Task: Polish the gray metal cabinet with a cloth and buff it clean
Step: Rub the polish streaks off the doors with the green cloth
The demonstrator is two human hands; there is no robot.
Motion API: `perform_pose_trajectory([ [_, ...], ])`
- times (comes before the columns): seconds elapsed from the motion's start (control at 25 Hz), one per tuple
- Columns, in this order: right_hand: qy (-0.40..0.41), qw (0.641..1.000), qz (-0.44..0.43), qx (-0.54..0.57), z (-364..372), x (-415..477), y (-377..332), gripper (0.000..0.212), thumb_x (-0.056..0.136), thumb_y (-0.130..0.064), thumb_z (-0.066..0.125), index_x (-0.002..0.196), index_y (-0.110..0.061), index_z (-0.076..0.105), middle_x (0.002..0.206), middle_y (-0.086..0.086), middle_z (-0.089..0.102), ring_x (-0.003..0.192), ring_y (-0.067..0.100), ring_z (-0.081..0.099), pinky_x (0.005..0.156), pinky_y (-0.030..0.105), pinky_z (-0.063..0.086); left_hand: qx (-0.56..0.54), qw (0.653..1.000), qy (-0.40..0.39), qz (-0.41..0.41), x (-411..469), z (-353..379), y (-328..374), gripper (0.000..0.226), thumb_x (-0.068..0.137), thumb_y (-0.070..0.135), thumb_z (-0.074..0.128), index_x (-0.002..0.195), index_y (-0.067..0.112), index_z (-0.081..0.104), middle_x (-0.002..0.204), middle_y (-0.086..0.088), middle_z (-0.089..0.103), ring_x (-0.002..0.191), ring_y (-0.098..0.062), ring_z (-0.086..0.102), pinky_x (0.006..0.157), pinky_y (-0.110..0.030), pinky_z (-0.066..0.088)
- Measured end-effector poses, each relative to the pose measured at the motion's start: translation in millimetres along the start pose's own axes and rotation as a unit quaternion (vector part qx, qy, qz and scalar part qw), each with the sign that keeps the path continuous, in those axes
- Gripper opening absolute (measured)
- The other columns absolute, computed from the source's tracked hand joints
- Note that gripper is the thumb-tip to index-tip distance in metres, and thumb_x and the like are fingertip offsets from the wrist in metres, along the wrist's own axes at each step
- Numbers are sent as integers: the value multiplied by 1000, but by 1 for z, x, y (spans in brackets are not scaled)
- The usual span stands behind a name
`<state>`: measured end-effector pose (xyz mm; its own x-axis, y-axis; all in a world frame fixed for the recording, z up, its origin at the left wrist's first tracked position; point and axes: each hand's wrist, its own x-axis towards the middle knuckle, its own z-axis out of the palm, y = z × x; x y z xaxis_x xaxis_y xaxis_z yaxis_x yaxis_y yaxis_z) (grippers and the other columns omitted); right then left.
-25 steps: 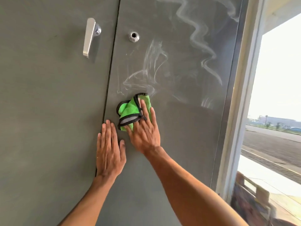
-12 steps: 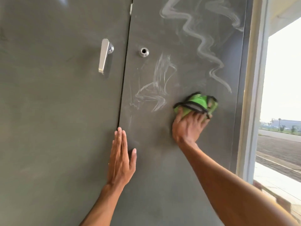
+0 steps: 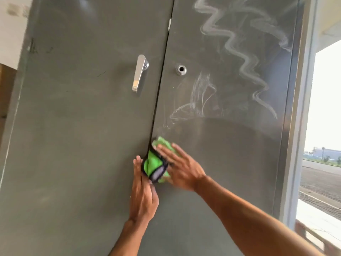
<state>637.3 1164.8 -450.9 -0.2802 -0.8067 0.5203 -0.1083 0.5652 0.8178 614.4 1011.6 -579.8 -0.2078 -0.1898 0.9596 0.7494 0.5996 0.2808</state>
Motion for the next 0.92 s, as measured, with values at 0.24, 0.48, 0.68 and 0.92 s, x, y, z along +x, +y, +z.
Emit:
perform_pose_trajectory([
  [0.24, 32, 963, 265, -30, -49, 124, 112, 66, 106, -54, 23, 155, -12, 38, 164, 12, 31, 157, 26, 12, 127, 48, 6, 134, 990, -11, -36, 13, 18, 37, 61, 103, 26, 32, 160, 4, 26, 170, -9, 18, 158, -22, 17, 127, -52, 14],
  [0.48, -2, 998, 49, -39, -20, 39, 37, 67, 105, -54, 34, 150, -7, 47, 166, 14, 14, 157, 26, 8, 126, 49, 14, 162, 986, -36, -35, 21, 22, 33, 58, 103, 26, 34, 153, -4, 40, 166, -16, 22, 155, -30, 26, 123, -51, 22],
  [0.68, 40, 994, 95, -44, -36, 66, 116, 70, 106, -55, 22, 138, -7, 62, 165, 15, 25, 155, 25, 18, 126, 49, 16, 147, 988, -43, -6, 30, 15, 36, 65, 102, 27, 36, 160, 1, 23, 171, -12, 13, 158, -25, 13, 125, -47, 16],
  [0.92, 62, 952, 299, -17, -45, 76, 121, 63, 105, -55, 27, 154, -19, 42, 165, 11, 28, 158, 26, 4, 127, 49, 6, 144, 989, -44, -5, 30, 14, 35, 65, 105, 33, 33, 161, 1, 21, 171, -11, 12, 158, -26, 13, 124, -49, 19],
])
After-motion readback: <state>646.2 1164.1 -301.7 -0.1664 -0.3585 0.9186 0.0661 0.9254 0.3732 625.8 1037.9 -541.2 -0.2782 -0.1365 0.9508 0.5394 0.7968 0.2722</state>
